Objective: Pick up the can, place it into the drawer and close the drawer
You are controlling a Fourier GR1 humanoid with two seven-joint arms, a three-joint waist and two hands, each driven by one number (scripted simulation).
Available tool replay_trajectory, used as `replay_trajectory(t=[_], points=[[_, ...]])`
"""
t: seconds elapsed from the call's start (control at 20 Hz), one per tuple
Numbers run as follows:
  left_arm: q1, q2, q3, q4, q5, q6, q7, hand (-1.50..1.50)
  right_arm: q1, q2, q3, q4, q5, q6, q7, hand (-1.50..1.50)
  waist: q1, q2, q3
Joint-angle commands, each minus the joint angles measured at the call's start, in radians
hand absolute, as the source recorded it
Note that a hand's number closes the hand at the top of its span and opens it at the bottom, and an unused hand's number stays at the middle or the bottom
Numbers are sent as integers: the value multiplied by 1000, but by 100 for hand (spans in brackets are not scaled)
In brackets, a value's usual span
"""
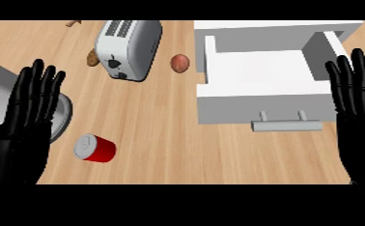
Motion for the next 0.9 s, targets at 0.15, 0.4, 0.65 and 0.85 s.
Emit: replay_trajectory(t=[0.15,0.4,0.65,0.85], points=[[19,82,67,-4,211,-177,-53,-150,52,29,18,30,-38,24,-34,-150,8,16,-51],[228,176,110,-60,287,-228,178,-150,111,29,-76,84,-5,-82,169,-150,26,14,-50],[338,271,292,-148,492,-322,236,-150,150,-34,-169,-12,-118,-23,240,-150,16,12,-50],[399,272,369,-212,573,-359,276,-150,259,-17,-173,-90,-118,-2,222,-150,12,12,-50]])
